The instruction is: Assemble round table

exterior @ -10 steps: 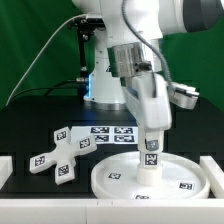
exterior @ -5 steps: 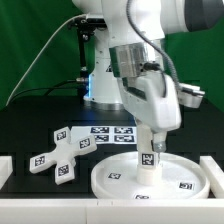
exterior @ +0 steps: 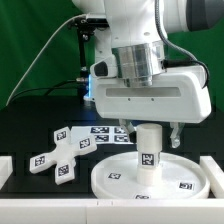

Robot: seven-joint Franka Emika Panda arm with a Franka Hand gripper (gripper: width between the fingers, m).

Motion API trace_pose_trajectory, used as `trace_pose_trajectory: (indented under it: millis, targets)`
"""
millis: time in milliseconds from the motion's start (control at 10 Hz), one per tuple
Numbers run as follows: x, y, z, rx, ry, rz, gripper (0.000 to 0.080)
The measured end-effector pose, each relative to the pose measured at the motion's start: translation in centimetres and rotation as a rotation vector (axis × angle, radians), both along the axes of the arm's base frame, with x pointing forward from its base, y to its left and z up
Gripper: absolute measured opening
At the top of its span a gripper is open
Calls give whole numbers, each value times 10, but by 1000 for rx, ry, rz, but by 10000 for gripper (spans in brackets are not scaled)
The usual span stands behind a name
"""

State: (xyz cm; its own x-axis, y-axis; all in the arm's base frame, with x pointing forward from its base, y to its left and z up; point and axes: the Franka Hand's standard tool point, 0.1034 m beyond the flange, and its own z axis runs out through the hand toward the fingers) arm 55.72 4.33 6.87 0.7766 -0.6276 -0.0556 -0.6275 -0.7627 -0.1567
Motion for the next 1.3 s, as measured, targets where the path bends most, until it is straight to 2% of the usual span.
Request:
trace_pose_trajectory:
  millis: [100,300,400,700,800,900,1000,1100,1300]
  targets:
    - [0,-1,0,-11,-15,102,649]
    - [5,-3,5,-75,-74,500,649]
    - [5,-2,6,-85,-90,624,649]
    - [5,-7,5,-103,-102,780,649]
    - [6,-7,6,-130,-112,910,649]
    - [11,-4,9,-180,-132,1102,649]
    - [13,-4,11,-195,-147,1164,649]
    - [12,-5,10,-193,-139,1120,649]
    - [12,-6,9,-192,-138,1109,405]
